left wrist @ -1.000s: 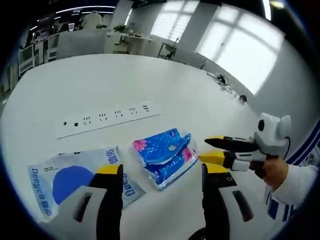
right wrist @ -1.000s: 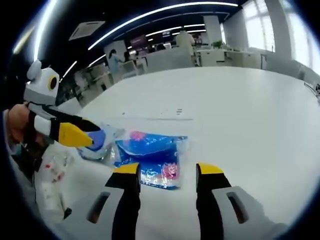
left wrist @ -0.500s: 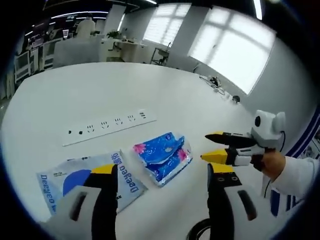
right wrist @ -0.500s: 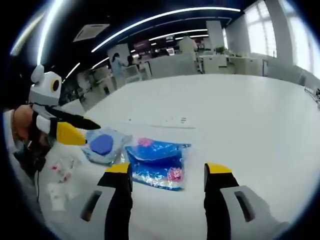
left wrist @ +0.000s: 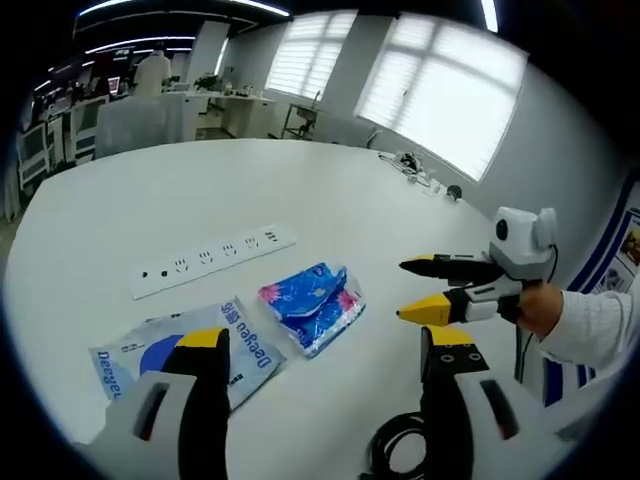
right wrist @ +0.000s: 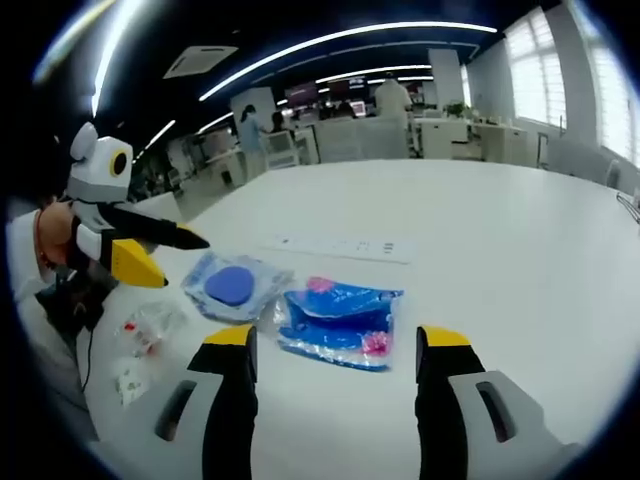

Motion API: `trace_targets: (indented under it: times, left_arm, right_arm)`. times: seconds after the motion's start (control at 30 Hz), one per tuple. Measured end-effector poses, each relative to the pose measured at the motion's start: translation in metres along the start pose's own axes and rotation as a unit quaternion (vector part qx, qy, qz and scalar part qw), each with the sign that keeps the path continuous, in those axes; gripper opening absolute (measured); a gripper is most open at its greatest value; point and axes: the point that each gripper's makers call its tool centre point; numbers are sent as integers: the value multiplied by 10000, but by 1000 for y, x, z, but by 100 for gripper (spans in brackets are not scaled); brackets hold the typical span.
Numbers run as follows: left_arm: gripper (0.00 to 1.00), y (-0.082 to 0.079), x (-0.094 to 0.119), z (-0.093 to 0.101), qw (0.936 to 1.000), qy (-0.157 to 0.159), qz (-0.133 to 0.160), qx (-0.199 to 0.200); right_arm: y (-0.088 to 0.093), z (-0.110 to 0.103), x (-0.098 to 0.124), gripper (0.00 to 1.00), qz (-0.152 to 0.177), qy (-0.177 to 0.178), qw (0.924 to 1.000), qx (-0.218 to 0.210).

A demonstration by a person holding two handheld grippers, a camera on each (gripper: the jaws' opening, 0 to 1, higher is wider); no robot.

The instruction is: Arrange the tabletop items into an orderly group along one side of the table until the central work area is clear of visible clutter.

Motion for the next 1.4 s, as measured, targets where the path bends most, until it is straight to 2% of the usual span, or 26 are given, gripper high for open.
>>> trace_targets:
  times: [0.47,0.97,1.2,1.4]
  left_arm:
    - [83,22,35,15,9993,104,-83,-355]
    - [88,39,65,32,9972,317,-115,-669]
    - [93,56,78,45,9944,531,-275,-871]
    - [93,70,87,57,9931,684,-365,-885]
  right_arm:
    - [11,-32,25,63,-112,-177,9996,169]
    - [23,-51,48,64,-251,-259,9988,334]
    - [40,-64,59,65,-426,-369,9976,391]
    - [52,-76,67,65,-543,-446,9965,445]
Point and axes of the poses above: the point that each gripper's makers call its tool centre point, and the gripper's own axes: x roughly backward along the fingers, z roughly to its right, y roughly out of its underside, and after that the axes turned 5 degrees about z, right-handed
